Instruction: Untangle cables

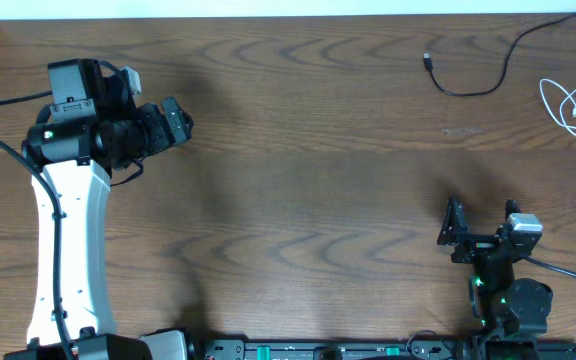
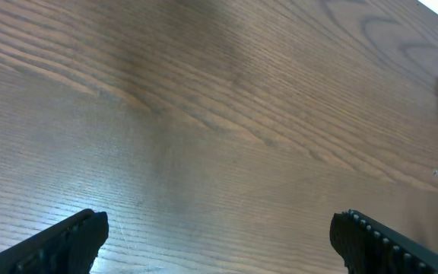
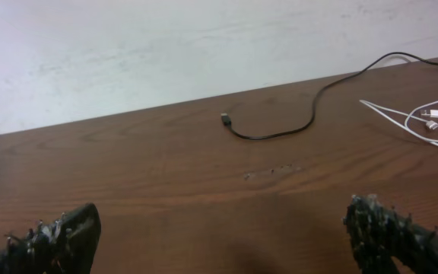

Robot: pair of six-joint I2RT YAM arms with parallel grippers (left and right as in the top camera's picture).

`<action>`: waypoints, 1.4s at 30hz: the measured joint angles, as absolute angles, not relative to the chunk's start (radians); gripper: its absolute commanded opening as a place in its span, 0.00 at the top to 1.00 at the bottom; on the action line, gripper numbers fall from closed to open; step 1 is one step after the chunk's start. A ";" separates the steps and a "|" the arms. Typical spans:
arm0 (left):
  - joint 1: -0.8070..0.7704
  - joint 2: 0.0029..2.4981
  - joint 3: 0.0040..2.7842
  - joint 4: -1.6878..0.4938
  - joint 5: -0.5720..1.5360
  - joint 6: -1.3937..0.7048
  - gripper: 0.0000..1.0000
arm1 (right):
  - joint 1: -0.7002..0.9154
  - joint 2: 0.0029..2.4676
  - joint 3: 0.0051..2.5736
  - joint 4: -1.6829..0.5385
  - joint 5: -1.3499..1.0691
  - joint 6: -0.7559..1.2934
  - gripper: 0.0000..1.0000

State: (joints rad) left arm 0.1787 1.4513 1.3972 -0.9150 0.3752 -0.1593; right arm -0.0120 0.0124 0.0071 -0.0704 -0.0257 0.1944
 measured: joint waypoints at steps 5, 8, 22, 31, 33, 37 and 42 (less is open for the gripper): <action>0.179 1.451 1.397 -0.915 0.375 -0.159 0.02 | -0.012 0.012 0.007 -0.070 -0.026 0.194 0.01; 0.179 1.451 1.397 -0.915 0.375 -0.159 0.01 | -0.012 0.012 0.007 -0.070 -0.026 0.194 0.01; 0.179 1.390 1.390 -0.932 0.299 -0.143 0.02 | -0.012 0.012 0.007 -0.070 -0.026 0.194 0.01; 0.179 1.026 1.182 -0.678 0.282 -0.088 0.01 | -0.012 0.012 0.007 -0.070 -0.025 0.194 0.01; 0.179 0.935 1.101 -0.611 0.281 -0.071 0.02 | -0.012 0.012 0.007 -0.070 -0.026 0.194 0.01; 0.179 0.757 0.918 -0.464 0.282 -0.039 0.02 | -0.012 0.012 0.007 -0.070 -0.025 0.194 0.01; 0.179 0.539 0.694 -0.336 0.283 -0.016 0.02 | -0.012 0.012 0.007 -0.071 -0.025 0.194 0.01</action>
